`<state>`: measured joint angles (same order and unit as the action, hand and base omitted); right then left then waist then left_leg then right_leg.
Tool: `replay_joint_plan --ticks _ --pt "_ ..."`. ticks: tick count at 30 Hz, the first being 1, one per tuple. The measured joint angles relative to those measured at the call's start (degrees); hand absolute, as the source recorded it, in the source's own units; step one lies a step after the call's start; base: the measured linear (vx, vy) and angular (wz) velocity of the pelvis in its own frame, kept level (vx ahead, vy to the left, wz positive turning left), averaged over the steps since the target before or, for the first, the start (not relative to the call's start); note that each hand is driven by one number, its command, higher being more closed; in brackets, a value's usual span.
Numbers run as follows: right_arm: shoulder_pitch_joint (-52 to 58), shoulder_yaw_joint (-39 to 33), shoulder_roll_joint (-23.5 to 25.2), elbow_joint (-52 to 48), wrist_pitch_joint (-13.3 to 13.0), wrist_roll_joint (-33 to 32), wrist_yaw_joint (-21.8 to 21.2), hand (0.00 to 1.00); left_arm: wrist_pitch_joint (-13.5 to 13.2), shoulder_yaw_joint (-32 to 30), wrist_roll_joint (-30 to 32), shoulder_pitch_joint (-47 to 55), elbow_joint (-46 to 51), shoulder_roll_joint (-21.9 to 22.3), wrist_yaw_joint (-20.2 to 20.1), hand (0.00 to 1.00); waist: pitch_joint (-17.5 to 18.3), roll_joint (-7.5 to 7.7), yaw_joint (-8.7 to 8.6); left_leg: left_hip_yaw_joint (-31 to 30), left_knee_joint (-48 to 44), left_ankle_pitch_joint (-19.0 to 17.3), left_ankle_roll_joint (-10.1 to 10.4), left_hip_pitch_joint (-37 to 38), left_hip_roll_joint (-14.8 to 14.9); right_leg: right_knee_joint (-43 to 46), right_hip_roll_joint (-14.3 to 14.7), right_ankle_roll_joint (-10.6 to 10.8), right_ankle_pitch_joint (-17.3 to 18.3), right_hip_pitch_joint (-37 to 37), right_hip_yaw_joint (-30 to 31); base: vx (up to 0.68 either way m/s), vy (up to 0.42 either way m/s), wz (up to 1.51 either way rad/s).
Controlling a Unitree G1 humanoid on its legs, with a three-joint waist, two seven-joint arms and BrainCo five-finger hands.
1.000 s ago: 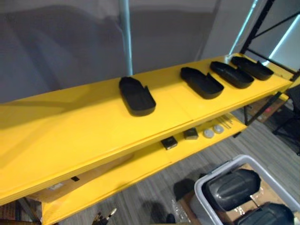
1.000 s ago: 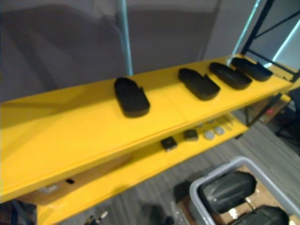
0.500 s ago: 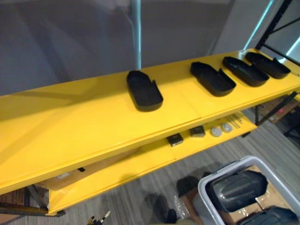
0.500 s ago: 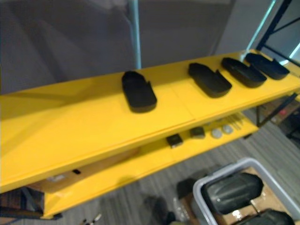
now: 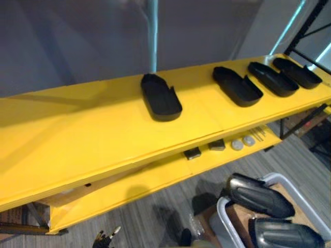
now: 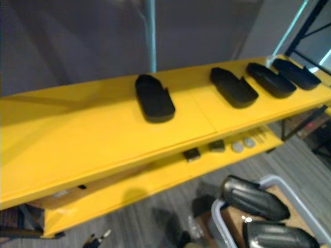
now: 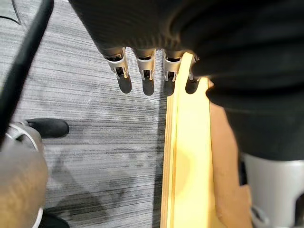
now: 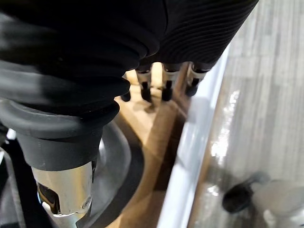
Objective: Walk over and take plastic housings, then place them on the shelf
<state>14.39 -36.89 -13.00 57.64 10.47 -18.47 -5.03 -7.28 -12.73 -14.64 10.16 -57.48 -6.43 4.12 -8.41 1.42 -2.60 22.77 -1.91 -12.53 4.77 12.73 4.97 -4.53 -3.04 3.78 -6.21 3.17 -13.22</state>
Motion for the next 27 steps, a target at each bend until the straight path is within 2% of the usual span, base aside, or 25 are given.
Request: replay_joint_plan --ticks 2,5,6,7,8,9,10,11,12,14,16,19,22,24,26,27 --pt "-0.2 -0.1 0.0 0.3 0.6 0.0 0.6 0.0 0.0 0.0 0.0 0.1 0.0 -0.1 0.0 0.0 0.2 0.27 0.04 -0.3 0.0 0.3 -0.1 -0.3 -0.1 0.0 -0.2 0.0 0.0 0.0 -0.4 -0.04 -0.013 0.13" --pt "-2.2 -2.6 -0.1 1.1 2.2 -0.1 6.8 0.0 0.2 -0.1 0.0 0.7 -0.6 0.0 0.0 0.0 0.4 0.64 0.04 -0.3 0.0 0.5 -0.1 -0.6 -0.1 -0.1 -0.2 0.0 0.0 -0.3 -0.5 -0.04 -0.025 0.03" --pt "-3.7 -7.7 -0.2 1.6 2.6 0.1 12.3 0.0 0.2 -0.1 0.0 0.8 -0.9 0.1 0.0 0.0 0.6 0.46 0.03 -0.3 0.0 0.5 -0.1 -0.6 -0.1 -0.1 -0.2 0.0 0.0 -0.3 -0.5 -0.04 -0.021 0.0" --pt "-4.2 -9.7 -0.3 1.4 2.6 0.2 14.8 0.0 0.2 -0.1 0.0 0.8 -1.0 0.1 0.0 0.0 0.8 0.5 0.04 -0.3 0.0 0.5 -0.1 -0.6 -0.1 -0.1 -0.2 0.0 0.0 -0.3 -0.5 -0.05 -0.014 -0.01" --pt "-4.9 -12.6 -0.7 0.4 2.3 0.4 19.5 0.0 0.2 -0.3 0.0 1.1 -1.0 0.1 0.1 0.0 0.9 -0.12 0.01 -0.2 0.1 0.5 -0.1 -0.6 -0.1 -0.4 -0.2 0.0 0.0 -0.4 -0.4 -0.03 -0.007 -0.05" --pt "-5.0 -14.2 -1.1 -2.9 1.8 1.3 24.4 0.0 0.1 -0.6 0.0 1.2 -1.0 0.1 0.2 0.0 1.1 -0.43 -0.18 -0.1 0.2 0.5 -0.1 -0.7 -0.1 -0.5 -0.2 0.0 0.0 -0.7 -0.3 -0.02 -0.003 -0.07" --pt "-5.0 -14.5 -1.2 -5.4 1.6 1.4 27.0 0.0 0.1 -0.7 0.0 1.3 -1.0 0.1 0.3 0.0 1.3 -0.8 -0.52 0.0 0.3 0.5 -0.1 -0.7 -0.1 -0.5 -0.2 0.0 0.0 -0.8 -0.2 0.01 0.001 -0.06" --pt "-5.1 -14.9 -1.4 -12.1 1.0 2.5 32.4 0.0 0.0 -1.3 -0.1 1.8 -0.9 0.1 0.4 0.0 1.7 -1.45 -1.48 0.0 0.4 0.5 -0.1 -0.8 -0.1 -0.4 -0.2 0.0 0.0 -0.9 0.1 0.02 0.004 -0.06" --pt "-5.1 -15.0 -1.6 -15.9 0.8 3.1 34.5 0.0 0.0 -1.7 -0.1 2.1 -0.9 0.1 0.5 0.0 1.8 -1.66 -1.74 0.2 0.4 0.5 0.0 -0.8 -0.1 -0.3 -0.1 0.0 0.0 -1.0 0.3 0.02 0.003 -0.12" --pt "-5.7 -17.0 -2.8 -30.5 0.7 6.4 41.5 0.0 -0.1 -2.3 -0.6 2.2 0.8 -0.2 0.9 0.0 1.8 -1.6 -2.75 1.3 0.4 0.5 0.0 -0.7 0.0 0.0 0.1 0.0 0.0 -1.3 0.9 0.02 -0.002 -0.14" --pt "-5.9 -18.9 -4.3 -39.4 0.7 9.4 45.3 0.0 0.0 -2.2 -1.0 2.1 2.7 -0.2 0.9 0.0 1.8 -1.17 -3.24 1.5 0.4 0.5 0.0 -0.7 0.1 0.0 0.2 0.0 -0.1 -1.4 1.1 0.01 -0.001 -0.06" --pt "-7.4 -20.2 -5.2 -51.2 0.6 14.0 48.9 0.0 0.5 -2.3 -1.3 1.9 4.6 -0.4 1.7 0.0 2.1 -0.02 -4.39 2.1 0.4 0.5 0.0 -0.8 0.1 0.0 0.4 -0.1 -0.3 -1.9 2.3 0.01 0.006 -0.15" --pt "-9.0 -19.7 -5.1 -59.8 0.0 17.5 47.9 0.0 2.4 -2.1 -1.3 0.6 4.6 -0.3 2.0 0.0 1.8 0.95 -4.57 3.0 0.4 0.5 0.0 -0.8 -0.1 0.0 0.4 -0.1 -0.6 -2.4 3.0 0.0 0.009 -0.18" --pt "-9.4 -17.4 -5.2 -67.5 -1.3 19.8 45.5 0.0 2.6 -1.7 -1.3 0.4 4.6 0.3 2.2 0.0 2.1 1.61 -4.68 3.4 0.4 0.5 0.0 -0.9 -0.2 0.0 0.5 -0.1 -0.7 -2.8 3.8 0.01 0.015 -0.14" --pt "-10.8 -13.5 -5.2 -71.6 -4.1 19.6 42.6 0.0 2.7 -1.2 -1.3 0.5 4.5 0.5 2.5 0.0 2.1 1.85 -4.67 3.8 0.3 0.5 0.0 -0.9 -0.3 0.0 0.4 -0.1 -0.8 -3.0 3.9 0.0 0.011 -0.08" --pt "-11.9 -10.0 -5.3 -73.8 -6.7 18.0 39.4 0.0 2.7 -0.2 -1.2 0.5 4.4 0.6 2.6 0.0 2.1 1.85 -4.56 3.7 0.3 0.5 0.0 -1.0 -0.3 0.0 0.3 0.0 -0.9 -3.0 3.9 0.0 0.0 0.0"
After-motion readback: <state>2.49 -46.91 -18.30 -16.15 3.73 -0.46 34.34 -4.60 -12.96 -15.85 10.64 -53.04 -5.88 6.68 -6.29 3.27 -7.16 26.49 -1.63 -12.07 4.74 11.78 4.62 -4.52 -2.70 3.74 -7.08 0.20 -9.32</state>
